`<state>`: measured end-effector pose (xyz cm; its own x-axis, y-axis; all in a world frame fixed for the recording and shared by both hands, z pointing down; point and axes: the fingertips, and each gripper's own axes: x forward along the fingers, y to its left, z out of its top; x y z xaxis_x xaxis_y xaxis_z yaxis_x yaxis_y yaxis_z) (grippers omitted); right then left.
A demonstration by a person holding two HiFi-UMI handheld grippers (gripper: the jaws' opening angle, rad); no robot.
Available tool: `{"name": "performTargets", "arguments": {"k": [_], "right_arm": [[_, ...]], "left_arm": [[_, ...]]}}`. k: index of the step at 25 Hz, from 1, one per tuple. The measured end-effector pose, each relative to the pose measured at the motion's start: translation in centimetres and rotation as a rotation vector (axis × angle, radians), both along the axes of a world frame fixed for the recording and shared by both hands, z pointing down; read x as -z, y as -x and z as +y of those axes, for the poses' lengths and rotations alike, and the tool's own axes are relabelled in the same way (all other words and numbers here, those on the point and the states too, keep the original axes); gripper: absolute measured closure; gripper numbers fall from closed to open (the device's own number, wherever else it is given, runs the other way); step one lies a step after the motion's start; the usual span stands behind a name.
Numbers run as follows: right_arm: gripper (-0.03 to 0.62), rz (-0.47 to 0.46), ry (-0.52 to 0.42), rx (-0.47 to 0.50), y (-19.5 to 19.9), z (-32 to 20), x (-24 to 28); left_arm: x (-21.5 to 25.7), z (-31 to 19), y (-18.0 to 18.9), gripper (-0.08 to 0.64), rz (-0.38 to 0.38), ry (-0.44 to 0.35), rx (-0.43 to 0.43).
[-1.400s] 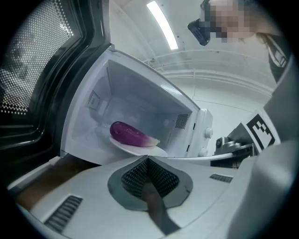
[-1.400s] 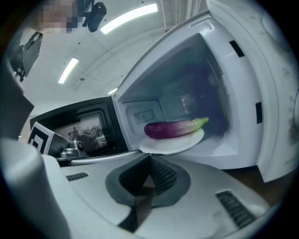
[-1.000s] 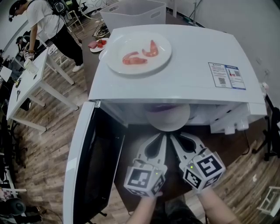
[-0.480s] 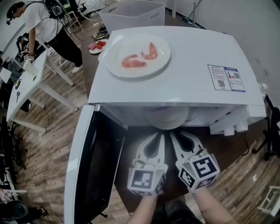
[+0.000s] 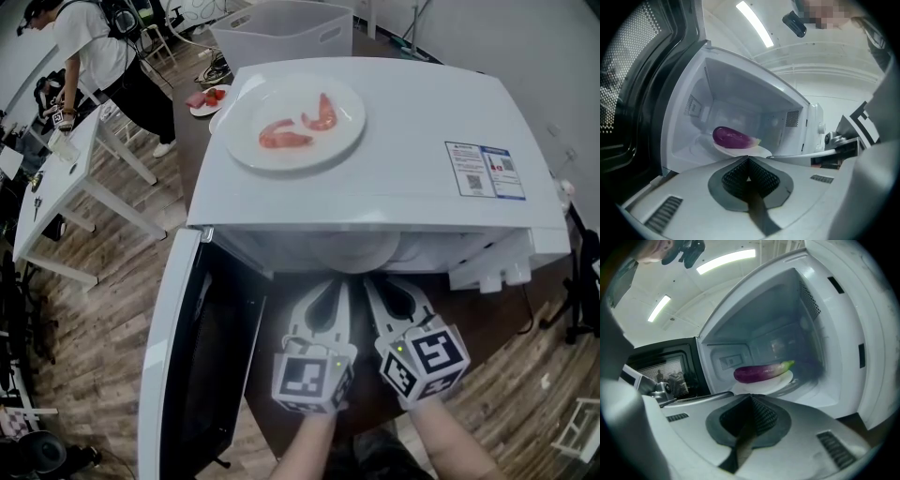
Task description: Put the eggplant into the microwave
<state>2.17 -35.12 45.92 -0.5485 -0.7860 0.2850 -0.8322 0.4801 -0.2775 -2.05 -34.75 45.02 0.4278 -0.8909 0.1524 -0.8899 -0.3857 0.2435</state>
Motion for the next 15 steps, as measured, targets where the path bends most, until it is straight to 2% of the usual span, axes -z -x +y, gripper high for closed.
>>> {"name": "performTargets", "arguments": {"k": [15], "right_arm": [[0.588,-0.03,0.014,-0.033,-0.3,-1.4,-0.3]], "left_arm": [[-0.3,-1.1,0.2,0.558,0.002,-0.002,0.006]]}}
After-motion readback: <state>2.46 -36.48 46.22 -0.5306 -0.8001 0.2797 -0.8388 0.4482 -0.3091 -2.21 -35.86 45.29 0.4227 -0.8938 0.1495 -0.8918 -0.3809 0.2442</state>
